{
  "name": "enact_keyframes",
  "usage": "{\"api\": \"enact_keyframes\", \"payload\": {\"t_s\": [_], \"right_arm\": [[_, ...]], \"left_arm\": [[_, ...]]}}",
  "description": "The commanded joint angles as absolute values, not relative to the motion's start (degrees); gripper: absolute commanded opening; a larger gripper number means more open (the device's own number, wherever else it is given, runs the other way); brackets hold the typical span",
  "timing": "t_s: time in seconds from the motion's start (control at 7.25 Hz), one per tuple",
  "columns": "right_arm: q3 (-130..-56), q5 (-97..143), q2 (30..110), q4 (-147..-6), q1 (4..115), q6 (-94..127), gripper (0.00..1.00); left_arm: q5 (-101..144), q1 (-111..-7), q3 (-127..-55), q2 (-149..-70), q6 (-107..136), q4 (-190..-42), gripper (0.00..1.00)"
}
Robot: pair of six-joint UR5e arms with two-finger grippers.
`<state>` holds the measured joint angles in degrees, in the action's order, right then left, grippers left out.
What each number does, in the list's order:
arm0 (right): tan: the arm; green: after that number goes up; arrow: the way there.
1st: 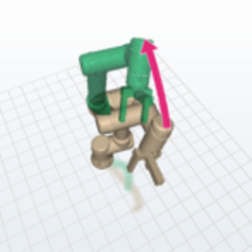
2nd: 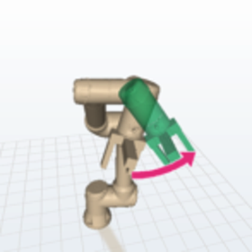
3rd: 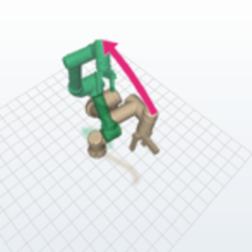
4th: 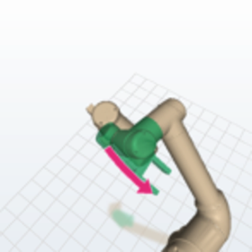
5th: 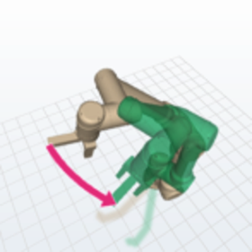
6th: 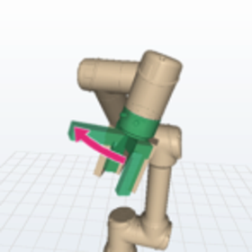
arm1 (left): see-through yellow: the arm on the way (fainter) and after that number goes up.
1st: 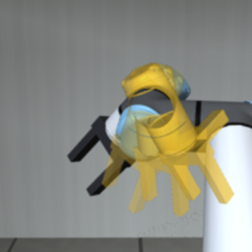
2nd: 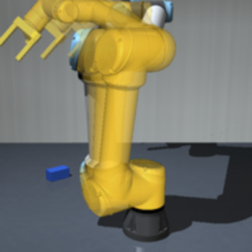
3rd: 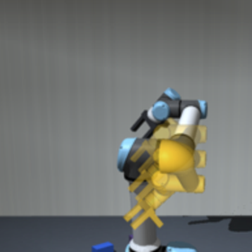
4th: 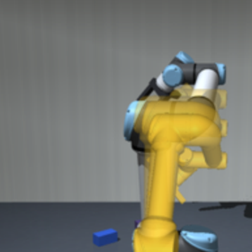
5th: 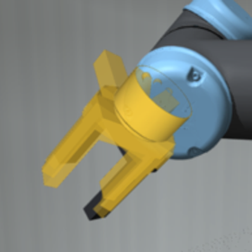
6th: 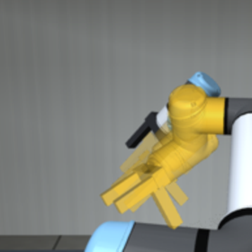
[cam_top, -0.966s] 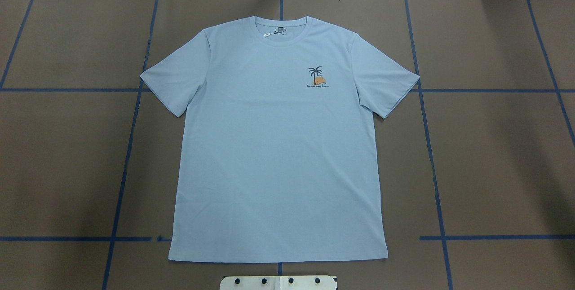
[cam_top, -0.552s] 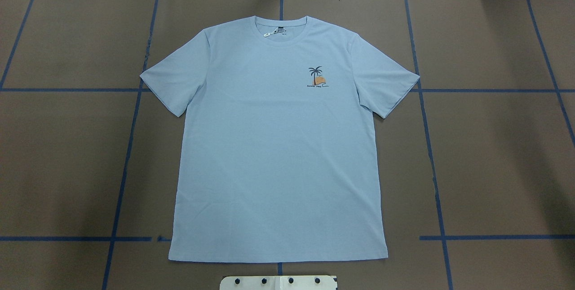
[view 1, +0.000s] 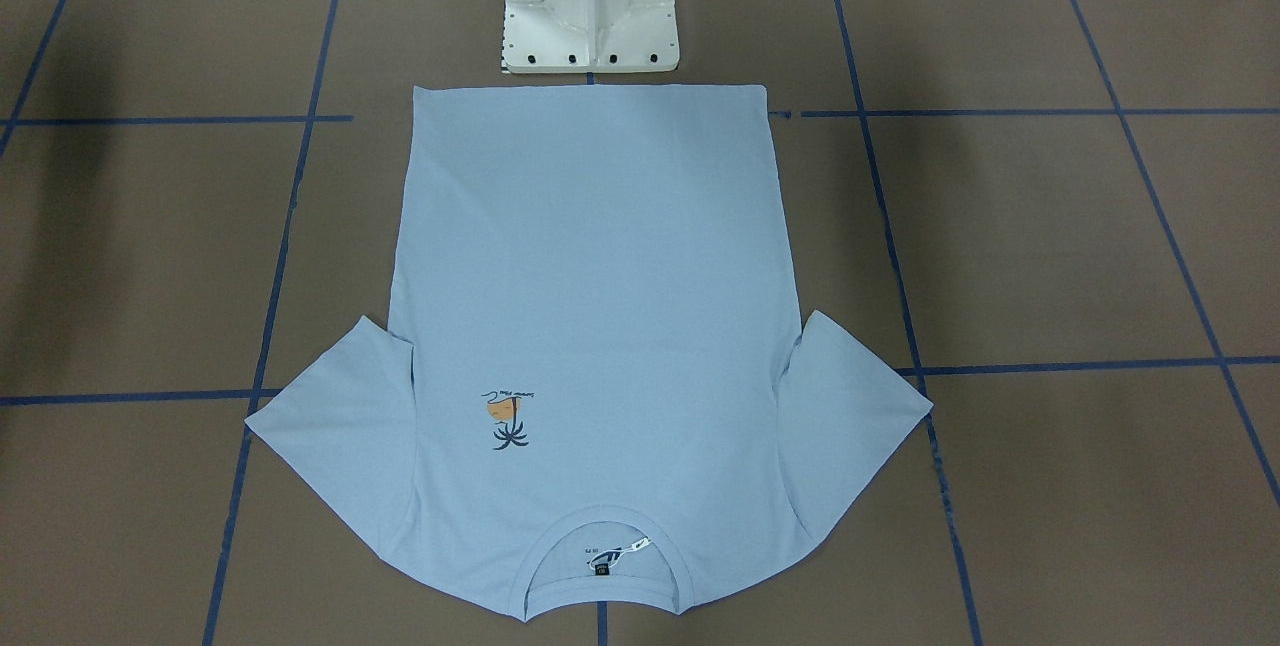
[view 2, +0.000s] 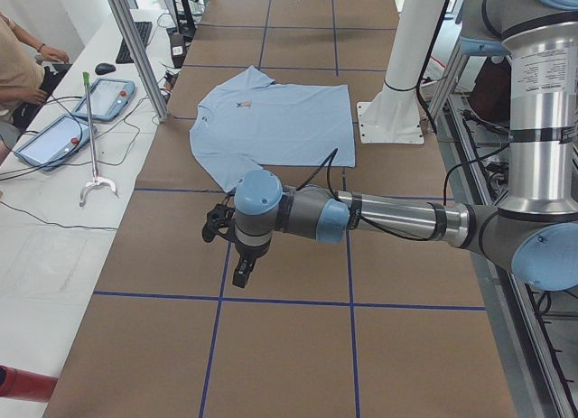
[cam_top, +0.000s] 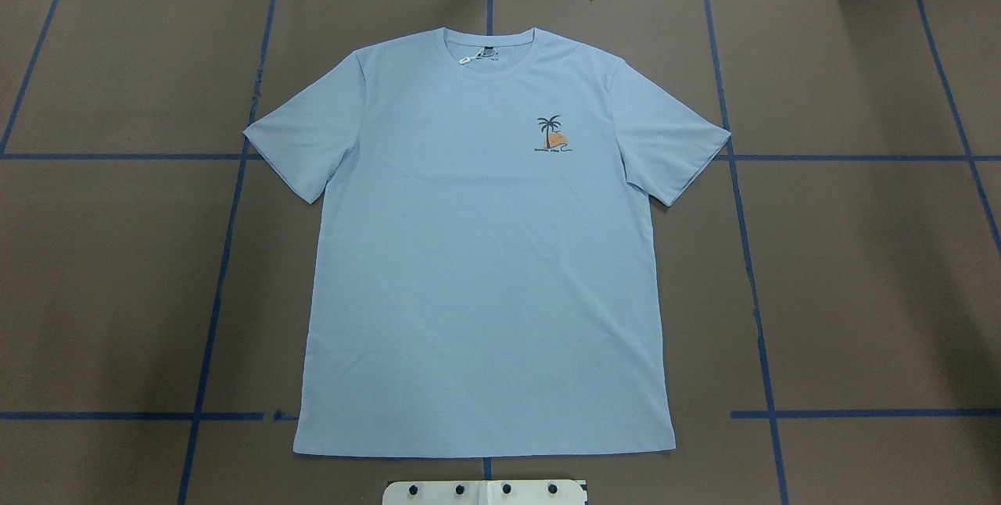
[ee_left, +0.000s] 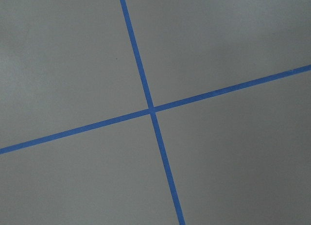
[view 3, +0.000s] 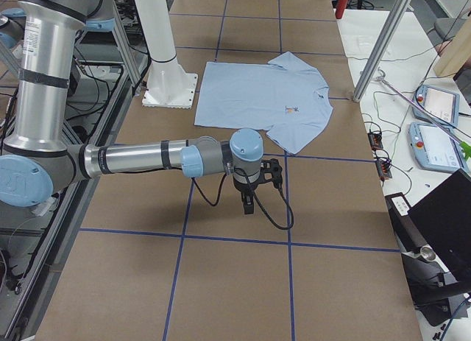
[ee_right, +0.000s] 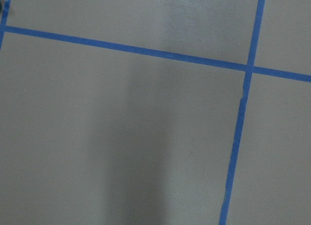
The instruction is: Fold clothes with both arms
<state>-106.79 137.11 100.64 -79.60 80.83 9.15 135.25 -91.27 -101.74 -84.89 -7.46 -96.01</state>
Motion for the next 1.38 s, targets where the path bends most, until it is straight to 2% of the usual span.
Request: {"api": "enact_keyframes", "payload": {"t_s": [0.0, 0.28, 0.41, 0.69, 1.24], "right_arm": [[-101.64, 133.8, 95.05, -69.12, 75.36, 24.8, 1.0], [-93.82, 122.4, 85.31, -60.77, 62.82, 40.51, 1.0], [-88.82, 119.91, 79.77, -57.25, 58.58, 52.79, 1.0], [-80.89, 114.12, 71.32, -53.71, 53.55, 60.97, 1.0], [-78.23, 111.97, 68.03, -53.79, 51.59, 65.73, 0.92]], "left_arm": [[136.4, -91.23, -102.39, -84.9, -7.21, -96.06, 1.0], [137.46, -91.14, -102.39, -84.9, -7.12, -96.06, 1.0], [137.46, -91.14, -102.48, -84.9, -7.29, -96.06, 1.0], [137.55, -91.23, -102.57, -84.81, -7.38, -96.06, 1.0], [137.46, -91.14, -102.22, -84.81, -7.47, -96.15, 1.0]]}}
